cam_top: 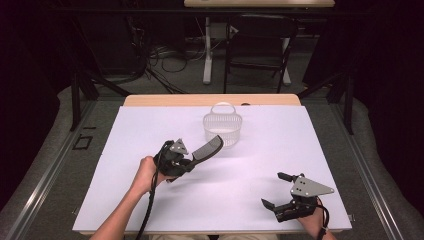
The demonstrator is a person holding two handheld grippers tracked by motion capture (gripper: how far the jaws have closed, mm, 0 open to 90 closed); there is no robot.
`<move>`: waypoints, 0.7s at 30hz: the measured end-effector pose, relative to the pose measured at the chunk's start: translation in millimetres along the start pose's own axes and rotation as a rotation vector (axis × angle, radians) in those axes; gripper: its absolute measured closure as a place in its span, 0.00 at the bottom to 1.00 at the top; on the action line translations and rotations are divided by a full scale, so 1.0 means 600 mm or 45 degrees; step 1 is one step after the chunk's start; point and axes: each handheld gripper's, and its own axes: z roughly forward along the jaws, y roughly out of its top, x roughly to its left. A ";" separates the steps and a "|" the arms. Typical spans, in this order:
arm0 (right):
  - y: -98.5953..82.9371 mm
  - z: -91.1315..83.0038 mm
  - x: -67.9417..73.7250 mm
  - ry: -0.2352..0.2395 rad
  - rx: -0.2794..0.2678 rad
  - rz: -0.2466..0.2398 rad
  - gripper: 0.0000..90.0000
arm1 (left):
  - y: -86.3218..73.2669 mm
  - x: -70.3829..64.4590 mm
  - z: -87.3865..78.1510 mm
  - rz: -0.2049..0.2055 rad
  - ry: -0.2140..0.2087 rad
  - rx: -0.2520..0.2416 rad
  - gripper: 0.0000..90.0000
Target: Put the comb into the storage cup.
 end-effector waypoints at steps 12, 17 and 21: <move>0.001 -0.001 0.000 -0.002 0.001 -0.003 0.00 | -0.013 0.001 -0.002 -0.067 0.033 -0.080 0.80; 0.000 0.000 0.001 0.000 0.002 0.001 0.00 | -0.016 0.000 -0.004 -0.083 0.042 -0.102 0.80; 0.000 0.001 0.001 0.000 0.002 0.001 0.00 | -0.017 0.000 -0.006 -0.104 0.058 -0.131 0.80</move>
